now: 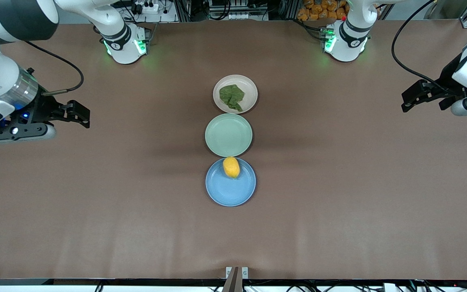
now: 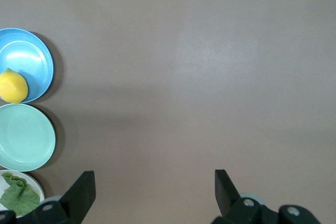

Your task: Place lemon and lettuce in plates

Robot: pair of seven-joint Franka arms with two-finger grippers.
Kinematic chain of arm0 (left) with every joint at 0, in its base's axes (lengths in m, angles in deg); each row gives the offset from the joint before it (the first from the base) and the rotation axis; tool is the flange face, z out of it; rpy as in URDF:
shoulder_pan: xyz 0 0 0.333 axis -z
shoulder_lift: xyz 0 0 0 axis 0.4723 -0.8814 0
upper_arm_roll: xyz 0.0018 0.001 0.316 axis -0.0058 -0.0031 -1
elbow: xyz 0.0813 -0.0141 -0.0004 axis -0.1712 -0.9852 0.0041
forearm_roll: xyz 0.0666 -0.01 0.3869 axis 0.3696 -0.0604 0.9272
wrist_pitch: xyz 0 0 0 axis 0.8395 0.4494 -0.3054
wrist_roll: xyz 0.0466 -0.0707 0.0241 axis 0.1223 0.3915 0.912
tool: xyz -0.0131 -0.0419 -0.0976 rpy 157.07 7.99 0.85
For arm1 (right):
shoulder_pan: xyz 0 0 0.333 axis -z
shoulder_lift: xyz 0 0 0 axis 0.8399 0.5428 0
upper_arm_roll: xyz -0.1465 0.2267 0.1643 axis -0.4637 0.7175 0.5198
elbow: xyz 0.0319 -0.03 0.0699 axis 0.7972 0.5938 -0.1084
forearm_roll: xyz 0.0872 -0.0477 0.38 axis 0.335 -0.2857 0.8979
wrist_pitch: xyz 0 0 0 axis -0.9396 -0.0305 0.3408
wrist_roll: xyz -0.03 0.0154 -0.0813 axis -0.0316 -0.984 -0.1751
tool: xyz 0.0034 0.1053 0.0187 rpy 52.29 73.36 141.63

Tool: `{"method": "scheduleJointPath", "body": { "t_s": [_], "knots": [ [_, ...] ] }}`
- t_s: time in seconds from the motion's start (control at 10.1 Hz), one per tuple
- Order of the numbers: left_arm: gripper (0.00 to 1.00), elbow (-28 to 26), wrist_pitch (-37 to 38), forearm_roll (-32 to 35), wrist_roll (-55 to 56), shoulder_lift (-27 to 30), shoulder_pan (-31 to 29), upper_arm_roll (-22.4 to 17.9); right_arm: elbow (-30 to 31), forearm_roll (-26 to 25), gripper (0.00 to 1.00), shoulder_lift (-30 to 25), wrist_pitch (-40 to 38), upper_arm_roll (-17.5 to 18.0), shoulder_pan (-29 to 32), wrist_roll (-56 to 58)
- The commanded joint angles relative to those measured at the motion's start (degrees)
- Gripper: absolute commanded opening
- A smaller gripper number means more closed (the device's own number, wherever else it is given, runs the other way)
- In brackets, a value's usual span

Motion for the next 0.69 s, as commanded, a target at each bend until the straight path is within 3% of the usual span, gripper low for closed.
{"method": "scheduleJointPath", "body": {
  "t_s": [0.0,0.3,0.39,0.59],
  "knots": [
    [1.0,-0.73,0.03,-0.94,-1.61,0.72,-0.37,0.14,1.92,1.22,1.0,-2.58,0.75,1.21,2.65,-0.32],
    [1.0,-0.82,-0.06,-0.94,-1.61,0.45,-0.28,0.23,2.01,0.69,1.0,-5.3,-0.74,1.83,3.09,-2.49],
    [1.0,-0.82,-0.06,-0.94,-1.61,0.45,-0.19,0.14,1.93,0.51,1.0,-5.39,-1.01,3.83,3.27,-4.95],
    [1.0,-0.91,-0.06,-0.94,-1.61,0.28,-0.19,0.49,1.92,0.51,1.0,-4.08,-0.32,4.47,3.79,-4.45]
  ]
}}
